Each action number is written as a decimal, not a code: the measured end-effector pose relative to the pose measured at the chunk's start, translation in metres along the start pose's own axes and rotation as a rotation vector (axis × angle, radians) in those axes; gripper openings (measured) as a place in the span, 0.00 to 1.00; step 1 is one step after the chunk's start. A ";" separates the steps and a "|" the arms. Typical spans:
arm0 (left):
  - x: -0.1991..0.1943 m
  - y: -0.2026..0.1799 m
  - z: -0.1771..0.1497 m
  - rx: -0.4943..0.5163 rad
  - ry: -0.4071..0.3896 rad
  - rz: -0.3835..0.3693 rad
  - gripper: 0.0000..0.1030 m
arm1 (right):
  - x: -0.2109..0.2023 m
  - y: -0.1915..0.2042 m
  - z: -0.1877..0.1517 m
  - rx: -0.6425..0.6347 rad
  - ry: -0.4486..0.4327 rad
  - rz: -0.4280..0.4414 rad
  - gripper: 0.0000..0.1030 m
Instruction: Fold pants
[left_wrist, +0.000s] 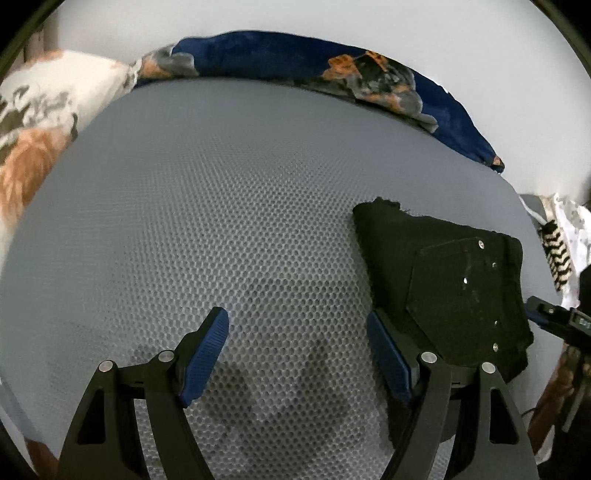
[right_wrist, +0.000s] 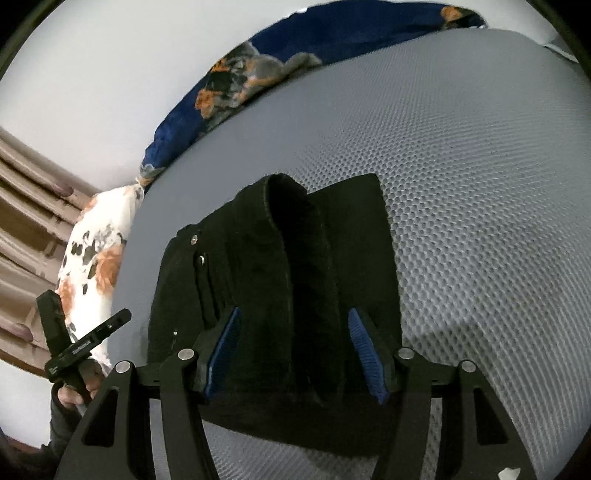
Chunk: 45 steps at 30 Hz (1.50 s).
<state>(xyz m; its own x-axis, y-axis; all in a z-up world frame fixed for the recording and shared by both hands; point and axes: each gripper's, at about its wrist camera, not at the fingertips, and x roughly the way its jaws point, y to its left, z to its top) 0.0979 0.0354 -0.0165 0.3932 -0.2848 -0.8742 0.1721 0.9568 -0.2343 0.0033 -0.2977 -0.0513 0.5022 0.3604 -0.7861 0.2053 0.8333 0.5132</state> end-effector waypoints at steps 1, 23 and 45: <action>0.002 0.002 0.000 -0.006 0.001 -0.010 0.75 | 0.004 -0.001 0.003 -0.013 0.010 -0.009 0.56; 0.021 0.021 -0.002 -0.061 0.046 -0.016 0.75 | 0.038 -0.004 0.039 0.004 -0.007 0.220 0.13; 0.012 0.010 -0.013 -0.020 0.024 -0.037 0.75 | 0.002 -0.026 0.014 0.073 -0.106 -0.119 0.17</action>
<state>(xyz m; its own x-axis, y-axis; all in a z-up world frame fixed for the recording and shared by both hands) 0.0921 0.0422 -0.0349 0.3648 -0.3183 -0.8750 0.1673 0.9469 -0.2747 0.0110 -0.3250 -0.0615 0.5557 0.2113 -0.8041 0.3272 0.8336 0.4451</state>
